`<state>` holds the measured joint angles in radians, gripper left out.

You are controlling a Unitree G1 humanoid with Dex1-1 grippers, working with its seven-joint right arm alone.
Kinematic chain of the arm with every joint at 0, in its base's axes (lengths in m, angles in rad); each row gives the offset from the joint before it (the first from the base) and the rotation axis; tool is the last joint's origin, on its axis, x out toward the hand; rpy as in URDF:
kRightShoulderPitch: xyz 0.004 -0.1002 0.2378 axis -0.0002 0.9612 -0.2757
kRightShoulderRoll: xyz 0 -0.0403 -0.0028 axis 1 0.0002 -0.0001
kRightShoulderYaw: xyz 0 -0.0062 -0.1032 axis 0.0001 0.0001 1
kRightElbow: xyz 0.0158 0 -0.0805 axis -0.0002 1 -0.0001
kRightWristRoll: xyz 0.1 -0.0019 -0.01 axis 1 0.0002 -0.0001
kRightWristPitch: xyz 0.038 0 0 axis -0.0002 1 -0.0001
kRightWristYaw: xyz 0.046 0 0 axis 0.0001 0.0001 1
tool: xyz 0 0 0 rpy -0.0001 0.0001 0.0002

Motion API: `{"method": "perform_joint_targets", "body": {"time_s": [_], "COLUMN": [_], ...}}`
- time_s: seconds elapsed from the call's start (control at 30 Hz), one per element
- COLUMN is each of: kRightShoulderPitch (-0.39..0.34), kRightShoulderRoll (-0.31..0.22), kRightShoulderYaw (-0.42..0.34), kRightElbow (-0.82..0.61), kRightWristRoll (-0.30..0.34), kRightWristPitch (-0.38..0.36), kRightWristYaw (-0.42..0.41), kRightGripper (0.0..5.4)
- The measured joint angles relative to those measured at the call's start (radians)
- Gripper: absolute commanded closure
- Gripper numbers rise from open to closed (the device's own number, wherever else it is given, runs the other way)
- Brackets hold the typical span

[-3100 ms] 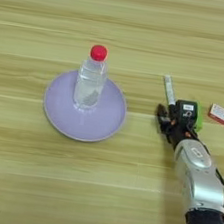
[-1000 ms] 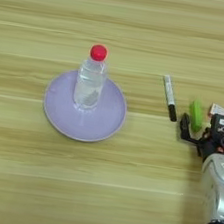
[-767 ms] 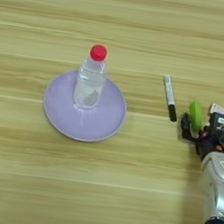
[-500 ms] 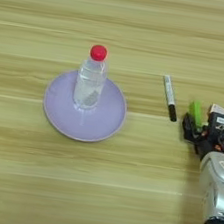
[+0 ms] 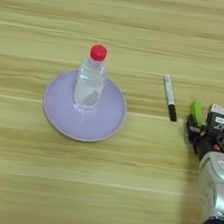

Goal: Move the objects on the table

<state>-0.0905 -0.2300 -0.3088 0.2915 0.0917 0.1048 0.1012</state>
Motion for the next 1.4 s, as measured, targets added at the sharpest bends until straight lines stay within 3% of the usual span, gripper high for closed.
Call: {"method": "perform_joint_targets", "body": {"time_s": [0.33,0.63,1.0,1.2,1.4], "kRightShoulderPitch": [0.004,0.012,0.043,0.062,0.063], "kRightShoulderRoll": [0.001,0.008,0.018,0.041,0.067], "kRightShoulderYaw": [0.009,0.019,0.042,0.111,0.182], "kRightElbow": [-0.004,-0.016,-0.218,-0.382,-0.428], "kRightWristRoll": [0.014,0.029,0.052,0.052,0.049], "kRightWristPitch": [-0.002,-0.004,0.041,0.102,0.142], "kRightWristYaw": [0.021,0.039,0.039,0.041,0.049], "kRightGripper": [4.63,4.65,4.65,4.65,4.65]}}
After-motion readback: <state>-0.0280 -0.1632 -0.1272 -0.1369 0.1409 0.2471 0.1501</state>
